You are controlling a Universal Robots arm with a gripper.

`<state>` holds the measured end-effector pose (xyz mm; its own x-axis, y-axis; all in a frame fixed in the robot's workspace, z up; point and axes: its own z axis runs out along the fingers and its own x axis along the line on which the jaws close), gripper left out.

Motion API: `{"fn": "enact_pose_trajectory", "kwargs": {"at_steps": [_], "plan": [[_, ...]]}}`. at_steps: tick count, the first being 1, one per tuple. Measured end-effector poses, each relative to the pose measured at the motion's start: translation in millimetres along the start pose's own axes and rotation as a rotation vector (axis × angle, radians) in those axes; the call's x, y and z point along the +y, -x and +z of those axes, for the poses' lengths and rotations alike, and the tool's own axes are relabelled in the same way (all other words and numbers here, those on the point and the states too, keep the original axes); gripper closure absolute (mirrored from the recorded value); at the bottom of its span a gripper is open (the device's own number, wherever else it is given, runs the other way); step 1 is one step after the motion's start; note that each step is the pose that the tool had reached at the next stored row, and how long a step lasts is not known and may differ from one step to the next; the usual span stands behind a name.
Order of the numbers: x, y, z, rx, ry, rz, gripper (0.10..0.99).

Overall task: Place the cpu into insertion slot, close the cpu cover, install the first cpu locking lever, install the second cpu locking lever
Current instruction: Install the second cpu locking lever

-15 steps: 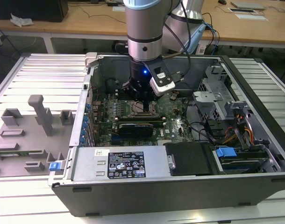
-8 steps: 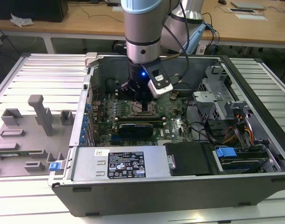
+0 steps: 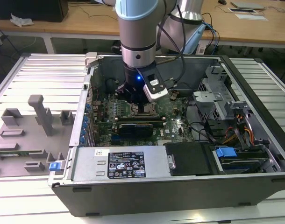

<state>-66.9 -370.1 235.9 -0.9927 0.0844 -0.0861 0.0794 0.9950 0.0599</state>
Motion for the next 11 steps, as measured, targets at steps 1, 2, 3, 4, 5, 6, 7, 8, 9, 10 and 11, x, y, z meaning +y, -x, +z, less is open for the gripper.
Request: {"fn": "enact_pose_trajectory", "kwargs": {"at_steps": [1, 2, 3, 4, 5, 6, 7, 8, 9, 10, 11], "plan": [[-0.6, -0.4, 0.5, 0.0002, 0.003, 0.000, 0.980], [-1.4, -1.1, 1.0, 0.0006, 0.007, 0.000, 0.980], [-2.2, -2.1, 1.5, 0.0010, 0.012, 0.001, 0.980], [-3.0, -3.1, 2.0, 0.0014, 0.017, 0.001, 0.980], [-4.3, -5.1, 2.6, 0.0022, 0.028, 0.003, 0.980], [-5.0, -6.1, 2.8, 0.0029, 0.035, 0.003, 0.980], [-5.7, -7.0, 3.1, 0.0033, 0.041, 0.003, 0.980], [-7.8, -8.0, 3.8, 0.0040, 0.050, 0.004, 0.980], [-10.5, -8.6, 4.6, 0.0047, 0.059, 0.005, 0.980], [-13.2, -9.4, 5.3, 0.0056, 0.070, 0.006, 0.980], [-14.4, -9.9, 5.6, 0.0061, 0.076, 0.007, 0.980]]}}
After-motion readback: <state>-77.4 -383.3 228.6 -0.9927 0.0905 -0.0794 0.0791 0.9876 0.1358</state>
